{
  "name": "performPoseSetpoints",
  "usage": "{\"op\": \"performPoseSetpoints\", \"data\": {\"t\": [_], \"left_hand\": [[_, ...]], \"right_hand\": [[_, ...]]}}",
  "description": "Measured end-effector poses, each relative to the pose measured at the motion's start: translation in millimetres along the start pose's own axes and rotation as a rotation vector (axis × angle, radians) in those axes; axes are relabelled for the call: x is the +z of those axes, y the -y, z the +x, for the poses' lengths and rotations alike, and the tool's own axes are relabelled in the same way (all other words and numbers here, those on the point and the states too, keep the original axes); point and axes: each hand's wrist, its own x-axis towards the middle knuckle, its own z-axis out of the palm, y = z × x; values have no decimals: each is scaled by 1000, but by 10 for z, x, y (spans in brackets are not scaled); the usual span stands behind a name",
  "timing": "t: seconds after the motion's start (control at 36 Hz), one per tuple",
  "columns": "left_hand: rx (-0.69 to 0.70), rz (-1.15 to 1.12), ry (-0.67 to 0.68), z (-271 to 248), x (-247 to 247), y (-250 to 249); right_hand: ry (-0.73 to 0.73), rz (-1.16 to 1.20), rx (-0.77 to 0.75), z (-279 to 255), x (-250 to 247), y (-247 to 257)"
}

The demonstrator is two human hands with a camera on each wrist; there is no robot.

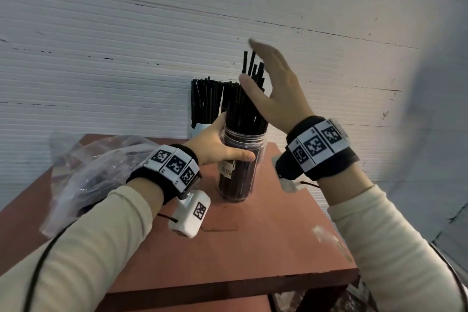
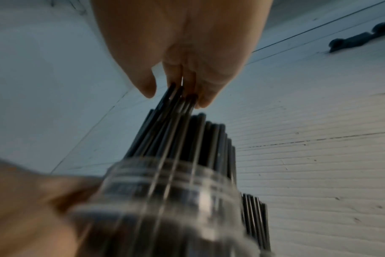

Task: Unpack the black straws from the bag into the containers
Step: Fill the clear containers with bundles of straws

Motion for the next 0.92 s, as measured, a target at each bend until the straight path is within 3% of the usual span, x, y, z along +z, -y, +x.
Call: {"op": "performPoseSetpoints", "data": {"t": [0.17, 0.36, 0.5, 0.67, 0.78, 0.92], "left_hand": [[3, 1, -22, -14, 2, 7], [-11, 11, -14, -20, 8, 12], [-12, 8, -34, -22, 19, -3], [0, -2, -28, -7, 35, 42], [-4, -5, -25, -14, 45, 36], [3, 6, -12, -11, 57, 14]], "right_hand": [[144, -52, 39, -283, 177, -37], [111, -51, 29, -264, 118, 12], [316, -120, 7, -149, 180, -5], [175, -94, 63, -290, 190, -18], [187, -130, -8, -366, 127, 26], [330, -211, -13, -411, 112, 47]]}}
